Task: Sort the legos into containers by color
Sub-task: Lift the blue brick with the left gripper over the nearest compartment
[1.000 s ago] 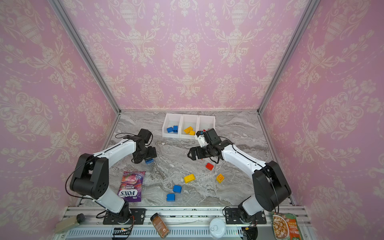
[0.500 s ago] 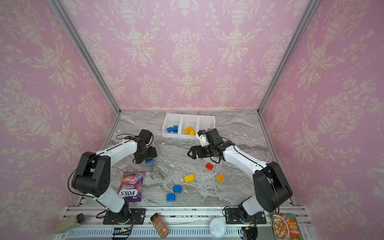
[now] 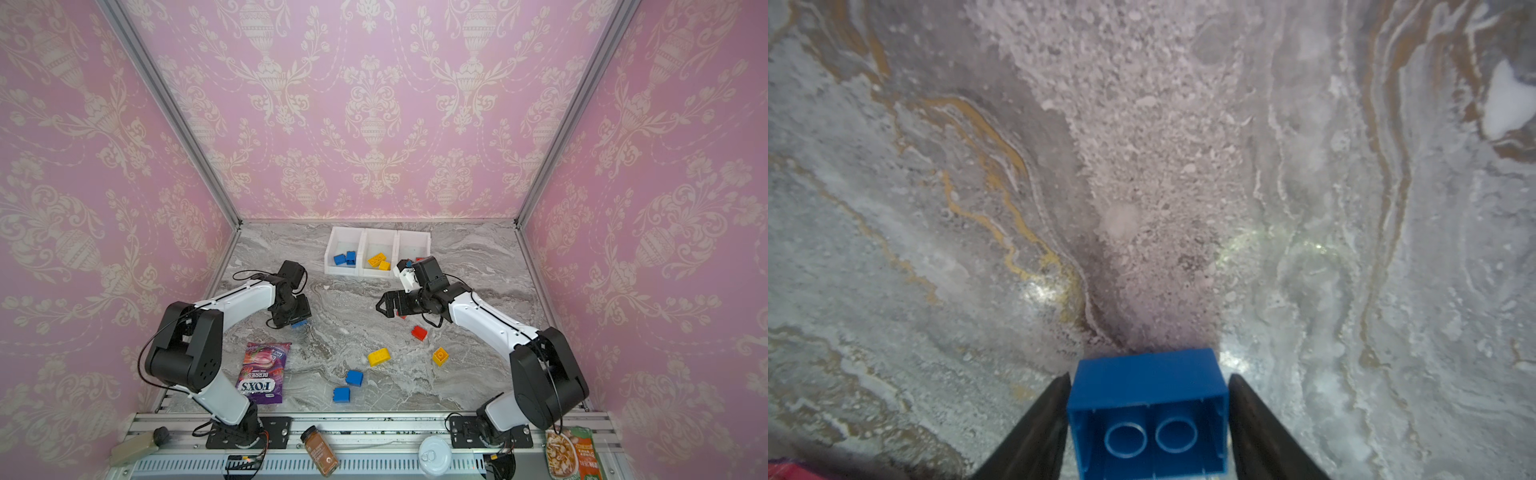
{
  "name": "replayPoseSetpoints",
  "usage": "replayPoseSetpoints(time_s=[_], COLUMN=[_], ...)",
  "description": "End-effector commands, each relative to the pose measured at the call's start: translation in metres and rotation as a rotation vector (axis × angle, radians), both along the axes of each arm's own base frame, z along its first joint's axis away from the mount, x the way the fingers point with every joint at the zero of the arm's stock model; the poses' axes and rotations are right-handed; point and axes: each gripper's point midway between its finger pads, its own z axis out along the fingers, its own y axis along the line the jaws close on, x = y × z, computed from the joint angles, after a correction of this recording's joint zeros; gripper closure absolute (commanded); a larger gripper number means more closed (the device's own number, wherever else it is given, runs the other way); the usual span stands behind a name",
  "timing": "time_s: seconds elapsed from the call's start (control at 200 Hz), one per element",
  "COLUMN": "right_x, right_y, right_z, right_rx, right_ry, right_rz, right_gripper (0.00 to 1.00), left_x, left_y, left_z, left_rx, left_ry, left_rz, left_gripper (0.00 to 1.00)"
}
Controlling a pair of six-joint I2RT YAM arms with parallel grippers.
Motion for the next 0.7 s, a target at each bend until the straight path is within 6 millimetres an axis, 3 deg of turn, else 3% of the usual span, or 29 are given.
replayPoseSetpoints(time_s=[0.0,0.21,0.395,0.695], right_x=[0.000,0.002,0.001,-0.003], right_y=[-0.004,-0.005,-0.007,-0.015], right_z=[0.005,0.007,0.006,0.001], right_rx=[0.011,0.020,0.018,0.029], right_ry=[-0.009,-0.018,-0.018,-0.001], right_rz=[-0.026,-0.034,-0.038,-0.065], right_gripper=[0.00,0.00,0.00,0.00], left_x=[-0.006,-0.006,-0.003,0.039], left_y=[0.003,0.004,0.002,-0.029], left_z=[-0.006,-0.004,0.005,0.067], left_rx=[0.028,0.033,0.023,0.020], left_ry=[0.018,0.014,-0.010,-0.186], left_rz=[0.006,0.002,0.000,-0.087], left_gripper=[0.43,0.52,0.54,0.54])
